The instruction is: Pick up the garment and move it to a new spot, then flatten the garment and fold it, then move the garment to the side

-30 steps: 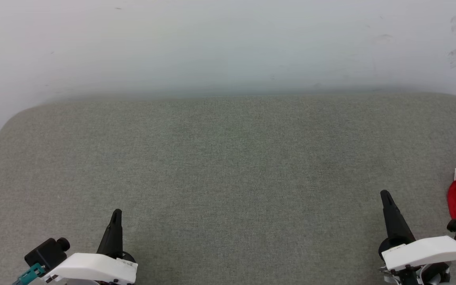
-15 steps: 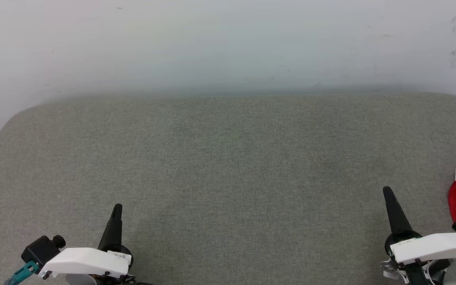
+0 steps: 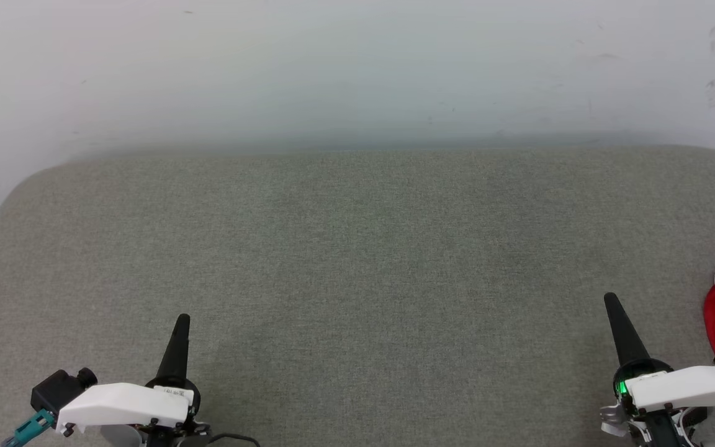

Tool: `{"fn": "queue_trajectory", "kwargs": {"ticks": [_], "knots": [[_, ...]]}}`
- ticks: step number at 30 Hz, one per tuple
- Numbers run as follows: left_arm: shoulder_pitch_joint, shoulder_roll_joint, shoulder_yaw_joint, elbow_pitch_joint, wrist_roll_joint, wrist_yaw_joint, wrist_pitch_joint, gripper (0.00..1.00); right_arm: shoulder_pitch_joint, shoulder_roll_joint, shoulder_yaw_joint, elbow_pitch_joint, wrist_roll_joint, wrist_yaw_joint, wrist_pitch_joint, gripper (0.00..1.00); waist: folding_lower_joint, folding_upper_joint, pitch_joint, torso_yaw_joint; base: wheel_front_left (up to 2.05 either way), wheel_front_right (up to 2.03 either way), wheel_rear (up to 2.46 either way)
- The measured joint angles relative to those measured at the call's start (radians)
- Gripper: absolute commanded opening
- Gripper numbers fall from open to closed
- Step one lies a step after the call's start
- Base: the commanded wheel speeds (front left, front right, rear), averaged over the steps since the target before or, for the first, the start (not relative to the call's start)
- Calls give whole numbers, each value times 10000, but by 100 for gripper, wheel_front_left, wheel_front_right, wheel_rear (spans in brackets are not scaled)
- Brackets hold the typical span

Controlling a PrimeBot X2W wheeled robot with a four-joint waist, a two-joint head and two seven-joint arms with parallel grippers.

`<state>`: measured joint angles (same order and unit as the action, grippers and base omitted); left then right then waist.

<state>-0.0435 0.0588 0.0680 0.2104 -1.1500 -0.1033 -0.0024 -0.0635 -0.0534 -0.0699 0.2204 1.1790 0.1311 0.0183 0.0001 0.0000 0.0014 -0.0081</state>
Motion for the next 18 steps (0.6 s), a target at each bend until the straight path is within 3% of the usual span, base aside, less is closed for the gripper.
{"fn": "queue_trajectory", "kwargs": {"ticks": [18], "knots": [[-222,-25,150,123,-1680,-104,437,0,-168,0,-148,84,1584,0,351,0,0,0,5,26,0,0,0]]}}
